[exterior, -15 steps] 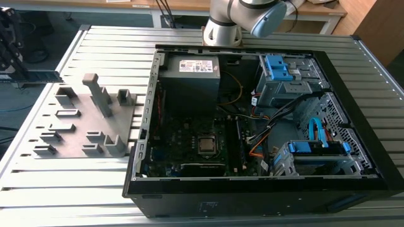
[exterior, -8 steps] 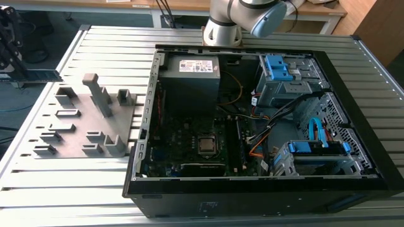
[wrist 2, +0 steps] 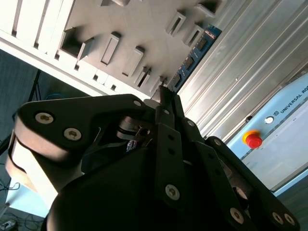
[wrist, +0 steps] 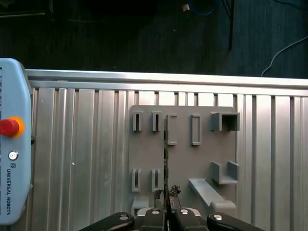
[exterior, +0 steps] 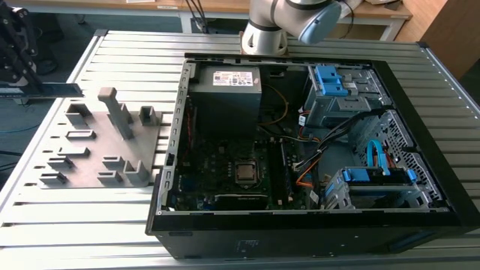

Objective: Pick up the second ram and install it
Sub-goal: 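Pick up the second ram and move it above second insertion slot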

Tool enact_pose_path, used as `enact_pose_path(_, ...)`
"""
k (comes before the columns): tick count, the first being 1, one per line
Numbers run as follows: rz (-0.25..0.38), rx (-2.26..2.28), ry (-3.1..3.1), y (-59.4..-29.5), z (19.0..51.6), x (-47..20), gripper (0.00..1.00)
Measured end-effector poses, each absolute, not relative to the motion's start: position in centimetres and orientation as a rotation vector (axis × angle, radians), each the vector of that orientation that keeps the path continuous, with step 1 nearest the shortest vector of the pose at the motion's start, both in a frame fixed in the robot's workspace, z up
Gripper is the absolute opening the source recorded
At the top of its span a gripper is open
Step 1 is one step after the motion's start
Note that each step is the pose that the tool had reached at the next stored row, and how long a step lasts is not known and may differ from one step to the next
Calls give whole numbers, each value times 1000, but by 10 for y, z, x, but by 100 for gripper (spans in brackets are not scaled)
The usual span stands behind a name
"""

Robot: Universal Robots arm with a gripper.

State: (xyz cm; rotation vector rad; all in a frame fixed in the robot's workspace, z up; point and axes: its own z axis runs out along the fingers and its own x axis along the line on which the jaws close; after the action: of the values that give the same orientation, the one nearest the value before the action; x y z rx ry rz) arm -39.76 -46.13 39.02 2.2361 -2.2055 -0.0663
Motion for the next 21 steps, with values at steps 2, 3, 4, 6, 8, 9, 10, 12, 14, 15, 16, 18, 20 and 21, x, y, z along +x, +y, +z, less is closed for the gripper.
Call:
enact_pose_path(2, -66, 2236, -2206, -461, 390, -392, 14)
enact_pose_path(3, -66, 2236, -2206, -461, 390, -389, 14)
enact_pose_path(4, -66, 2236, -2206, -461, 390, -386, 14)
enact_pose_path(6, -66, 2236, -2205, -461, 390, -381, 14)
enact_pose_path(8, -66, 2236, -2205, -461, 390, -375, 14)
enact_pose_path(9, -66, 2236, -2205, -461, 390, -372, 14)
enact_pose_path(10, -67, 2236, -2205, -461, 390, -369, 14)
enact_pose_path(12, -66, 2236, -2205, -461, 390, -364, 14)
enact_pose_path(14, -67, 2236, -2205, -461, 390, -359, 14)
enact_pose_path(15, -67, 2236, -2206, -461, 390, -356, 14)
enact_pose_path(16, -67, 2236, -2205, -461, 390, -353, 14)
enact_pose_path(18, -67, 2236, -2205, -461, 390, -347, 14)
enact_pose_path(20, -67, 2236, -2205, -461, 390, -341, 14)
enact_pose_path(21, -67, 2236, -2205, -461, 390, -338, 14)
